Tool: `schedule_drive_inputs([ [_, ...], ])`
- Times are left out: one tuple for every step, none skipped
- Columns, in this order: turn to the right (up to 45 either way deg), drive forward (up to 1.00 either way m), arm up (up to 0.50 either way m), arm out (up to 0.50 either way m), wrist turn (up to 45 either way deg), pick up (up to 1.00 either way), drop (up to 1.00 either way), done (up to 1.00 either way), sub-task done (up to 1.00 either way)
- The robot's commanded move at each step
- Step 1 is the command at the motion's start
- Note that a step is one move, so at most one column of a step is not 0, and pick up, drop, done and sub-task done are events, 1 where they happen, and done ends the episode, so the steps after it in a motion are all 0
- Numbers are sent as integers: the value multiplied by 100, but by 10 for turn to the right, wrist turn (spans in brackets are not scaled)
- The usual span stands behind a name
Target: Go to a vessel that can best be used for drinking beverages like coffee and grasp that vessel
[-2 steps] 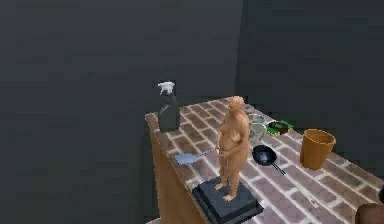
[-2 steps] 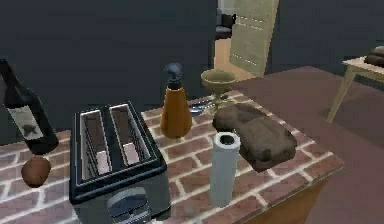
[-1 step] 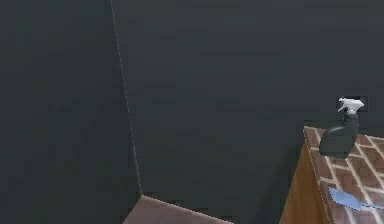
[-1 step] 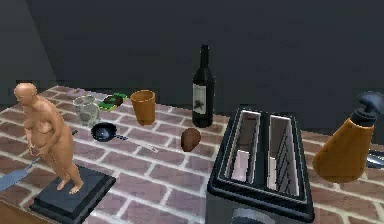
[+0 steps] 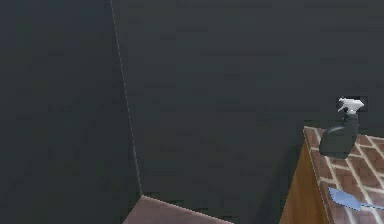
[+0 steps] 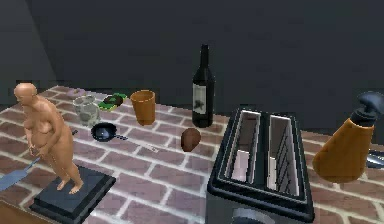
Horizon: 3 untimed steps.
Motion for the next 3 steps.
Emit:
schedule_drive_inputs([
  [180,0,0,0,0,0,0,0,0],
  [0,20,0,0,0,0,0,0,0],
  [-270,0,0,0,0,0,0,0,0],
])
